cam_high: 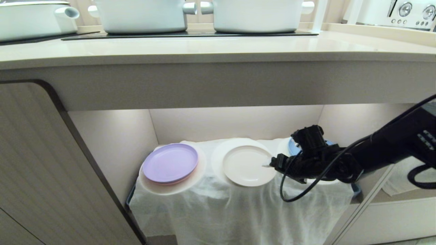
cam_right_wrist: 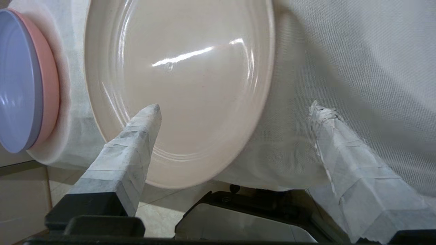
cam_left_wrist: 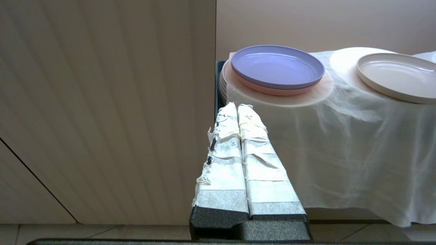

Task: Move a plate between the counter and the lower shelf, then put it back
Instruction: Pick up the plate in the cupboard

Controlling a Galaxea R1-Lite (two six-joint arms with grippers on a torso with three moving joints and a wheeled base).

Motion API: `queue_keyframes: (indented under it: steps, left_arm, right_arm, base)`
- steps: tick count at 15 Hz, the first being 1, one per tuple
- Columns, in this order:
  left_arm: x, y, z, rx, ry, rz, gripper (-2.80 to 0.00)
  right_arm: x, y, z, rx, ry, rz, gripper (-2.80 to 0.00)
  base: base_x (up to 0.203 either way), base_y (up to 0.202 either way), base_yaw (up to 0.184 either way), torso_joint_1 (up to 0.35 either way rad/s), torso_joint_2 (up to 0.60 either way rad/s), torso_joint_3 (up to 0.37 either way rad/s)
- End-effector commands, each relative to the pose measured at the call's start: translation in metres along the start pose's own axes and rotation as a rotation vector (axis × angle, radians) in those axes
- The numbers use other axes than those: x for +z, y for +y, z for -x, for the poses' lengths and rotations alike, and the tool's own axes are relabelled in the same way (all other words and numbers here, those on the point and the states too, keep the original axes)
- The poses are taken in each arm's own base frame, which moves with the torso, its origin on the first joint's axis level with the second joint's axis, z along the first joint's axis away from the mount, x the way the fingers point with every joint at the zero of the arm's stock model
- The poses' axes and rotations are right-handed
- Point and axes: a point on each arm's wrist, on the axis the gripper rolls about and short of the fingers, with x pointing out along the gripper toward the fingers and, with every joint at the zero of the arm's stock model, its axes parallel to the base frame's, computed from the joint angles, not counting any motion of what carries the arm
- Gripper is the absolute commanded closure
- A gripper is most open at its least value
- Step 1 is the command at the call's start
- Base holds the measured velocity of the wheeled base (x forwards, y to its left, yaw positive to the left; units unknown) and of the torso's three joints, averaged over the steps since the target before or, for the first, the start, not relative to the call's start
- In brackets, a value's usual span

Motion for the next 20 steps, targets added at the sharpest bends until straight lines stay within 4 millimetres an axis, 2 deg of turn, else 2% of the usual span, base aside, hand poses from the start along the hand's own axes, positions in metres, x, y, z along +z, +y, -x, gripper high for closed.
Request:
queue_keyframes:
  steps: [1,4,9,20]
  left_arm:
    - [0.0,0.0,0.0,0.001,0.001,0.001,0.0]
    - [0.0,0.0,0.0,0.001,0.001,0.001,0.0]
    - [0.0,0.0,0.0,0.001,0.001,0.001,0.0]
    - [0.0,0.0,0.0,0.001,0.001,0.001,0.0]
  right_arm:
    - [-0.002,0.004,-0.006,0.004,0.004,0.008,-2.8]
    - [-0.008,0.006,-0.017,-0.063,-0.02,0.067,-2.8]
    - [0.005,0.022,-0.022,-0.036,-0.086,0.102,-2.8]
    - [-0.001,0.019,-0.03,-0.099,-0.098,0.136,-2.8]
  base:
    - [0.0,0.0,0.0,0.0,0.0,0.0]
    - [0.0,0.0,0.0,0.0,0.0,0.0]
    - [0.0,0.0,0.0,0.0,0.0,0.0]
    - [0.0,0.0,0.0,0.0,0.0,0.0]
